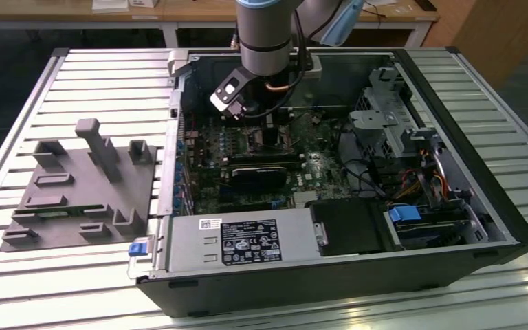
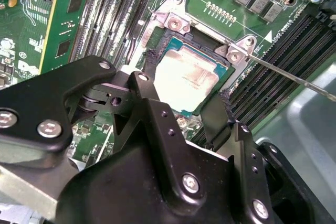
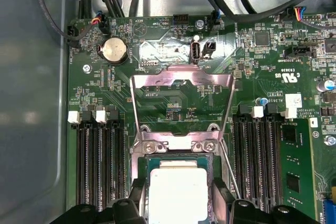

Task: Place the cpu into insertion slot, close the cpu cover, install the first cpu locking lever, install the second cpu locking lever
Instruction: 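Place the cpu into insertion slot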

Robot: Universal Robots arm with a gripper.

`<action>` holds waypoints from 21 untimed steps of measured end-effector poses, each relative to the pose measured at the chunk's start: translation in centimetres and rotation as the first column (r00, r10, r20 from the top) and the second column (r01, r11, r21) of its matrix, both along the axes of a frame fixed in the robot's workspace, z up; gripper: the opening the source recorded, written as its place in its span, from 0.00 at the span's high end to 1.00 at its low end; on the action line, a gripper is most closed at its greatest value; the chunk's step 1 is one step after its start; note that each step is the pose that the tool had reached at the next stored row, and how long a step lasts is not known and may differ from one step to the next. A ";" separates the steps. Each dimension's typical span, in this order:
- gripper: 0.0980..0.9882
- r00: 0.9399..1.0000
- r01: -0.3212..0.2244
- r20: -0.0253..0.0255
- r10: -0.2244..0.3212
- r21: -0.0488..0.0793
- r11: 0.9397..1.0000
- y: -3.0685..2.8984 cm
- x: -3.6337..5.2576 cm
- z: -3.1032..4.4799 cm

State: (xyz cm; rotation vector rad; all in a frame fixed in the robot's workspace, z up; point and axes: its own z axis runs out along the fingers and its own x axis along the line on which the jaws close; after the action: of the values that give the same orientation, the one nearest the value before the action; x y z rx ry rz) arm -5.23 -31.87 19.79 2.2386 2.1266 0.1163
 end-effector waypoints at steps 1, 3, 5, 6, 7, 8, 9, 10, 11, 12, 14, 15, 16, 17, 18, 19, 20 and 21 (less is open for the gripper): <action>0.42 1.000 0.000 0.000 0.000 0.000 1.000 0.00 0.00 0.04; 0.42 1.000 0.000 0.000 0.000 0.000 1.000 0.01 0.00 0.03; 0.42 1.000 0.000 0.000 0.000 0.000 1.000 0.00 0.00 0.06; 0.42 1.000 0.000 0.000 0.000 0.000 1.000 0.00 0.00 0.06; 0.42 1.000 0.000 0.000 0.000 0.000 1.000 0.00 0.00 0.06; 0.42 1.000 0.000 0.000 0.000 0.000 1.000 0.00 0.00 0.07; 0.42 1.000 0.000 0.000 0.000 0.000 1.000 0.00 0.00 0.07; 0.42 1.000 0.000 0.000 0.000 -0.001 1.000 0.00 0.00 0.06; 0.42 1.000 0.000 0.000 0.000 -0.002 1.000 0.00 0.00 0.03; 0.42 1.000 0.000 0.000 0.000 -0.004 1.000 0.00 0.00 0.00; 0.42 1.000 0.000 0.000 0.000 -0.009 1.000 0.00 0.00 -0.09; 0.42 1.000 0.000 0.000 0.000 -0.010 1.000 0.00 0.00 -0.09; 0.42 1.000 0.000 0.000 0.000 -0.011 1.000 0.00 0.00 -0.09; 0.42 1.000 0.000 0.000 0.000 -0.011 1.000 0.00 0.00 -0.09; 0.42 1.000 0.000 0.000 0.000 -0.011 1.000 0.00 0.00 -0.09; 0.42 1.000 0.000 0.000 0.000 -0.011 1.000 0.00 0.00 -0.10; 0.42 1.000 0.000 0.000 0.000 -0.011 1.000 0.00 0.00 -0.10; 0.42 1.000 0.000 0.000 0.000 -0.011 1.000 0.00 0.00 -0.10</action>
State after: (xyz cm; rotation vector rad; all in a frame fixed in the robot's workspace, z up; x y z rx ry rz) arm -5.23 -31.86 19.69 2.2327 2.1220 0.1047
